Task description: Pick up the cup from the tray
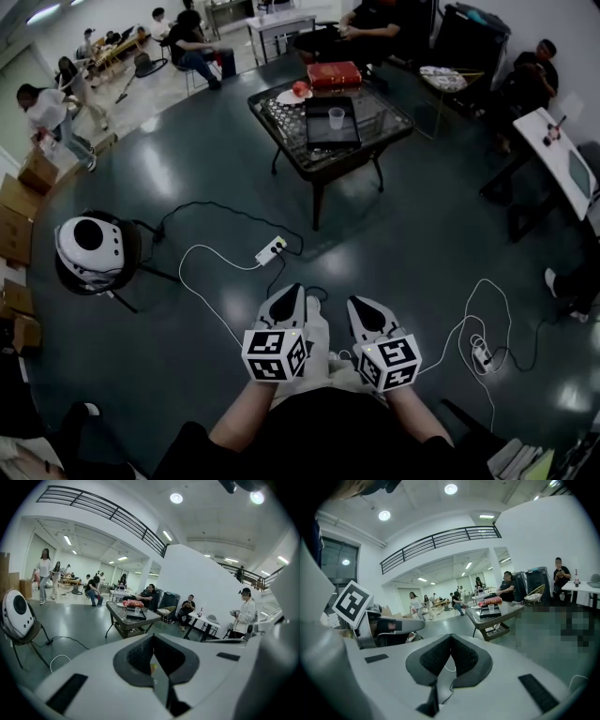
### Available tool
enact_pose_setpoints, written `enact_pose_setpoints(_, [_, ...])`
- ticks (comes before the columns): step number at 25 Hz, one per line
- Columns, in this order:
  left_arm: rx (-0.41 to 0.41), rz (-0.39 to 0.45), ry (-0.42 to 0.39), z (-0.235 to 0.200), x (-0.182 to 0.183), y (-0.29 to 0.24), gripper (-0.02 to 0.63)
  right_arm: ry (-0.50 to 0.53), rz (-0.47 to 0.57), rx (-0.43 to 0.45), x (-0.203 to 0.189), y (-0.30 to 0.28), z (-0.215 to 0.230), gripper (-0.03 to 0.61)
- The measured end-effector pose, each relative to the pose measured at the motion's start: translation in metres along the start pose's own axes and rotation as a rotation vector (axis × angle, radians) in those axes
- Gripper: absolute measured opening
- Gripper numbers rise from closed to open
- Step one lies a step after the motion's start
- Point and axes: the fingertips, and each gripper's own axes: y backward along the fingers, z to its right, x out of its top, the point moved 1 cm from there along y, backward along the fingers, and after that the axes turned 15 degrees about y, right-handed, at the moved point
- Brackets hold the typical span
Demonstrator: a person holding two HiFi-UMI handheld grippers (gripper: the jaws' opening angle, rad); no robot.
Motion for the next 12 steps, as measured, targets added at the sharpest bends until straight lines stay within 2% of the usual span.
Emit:
enact_pose_setpoints(6, [-0.008, -0.015, 0.002, -0.003, 0.008, -0.023, 0.009, 0.0, -0.008, 0.001, 0.006, -0.019, 0.014, 0.011])
enact_pose_setpoints(12, [-0.019, -0.02, -0.005, -0.014, 0.032, -0.058, 0.009, 0.005, -0.016, -0.011, 0.02, -0.054, 0.037, 0.011])
